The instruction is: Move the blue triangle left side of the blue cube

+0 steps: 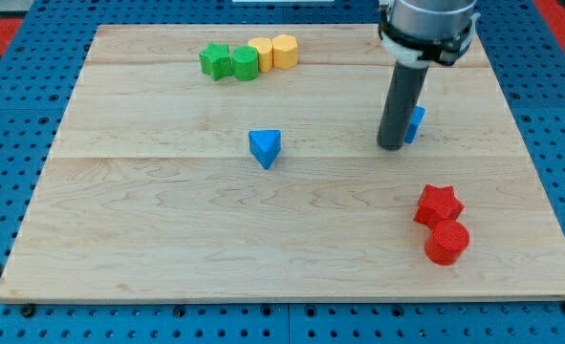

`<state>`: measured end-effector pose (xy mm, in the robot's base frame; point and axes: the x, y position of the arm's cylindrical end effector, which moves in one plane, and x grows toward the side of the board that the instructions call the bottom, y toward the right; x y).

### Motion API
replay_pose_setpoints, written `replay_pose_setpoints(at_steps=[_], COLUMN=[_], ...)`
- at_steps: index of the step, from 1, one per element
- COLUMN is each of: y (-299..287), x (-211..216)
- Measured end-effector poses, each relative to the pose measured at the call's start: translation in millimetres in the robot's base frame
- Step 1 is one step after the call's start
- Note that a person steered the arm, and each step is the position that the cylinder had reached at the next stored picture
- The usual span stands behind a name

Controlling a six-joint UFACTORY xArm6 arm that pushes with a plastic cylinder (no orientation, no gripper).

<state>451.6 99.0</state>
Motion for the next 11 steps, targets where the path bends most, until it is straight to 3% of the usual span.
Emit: replay_pose_setpoints(at_steps=[1,2,3,4,5,6,9,10,11], y=[-82.1,-138.6,-114.8,-73.1,-101.7,-146.3,-77.3,-37.7,-38.9], x=[47.8,10.0,-30.5,-32.0,-72.3,-85.1,-124.6,-94.3,-79.5])
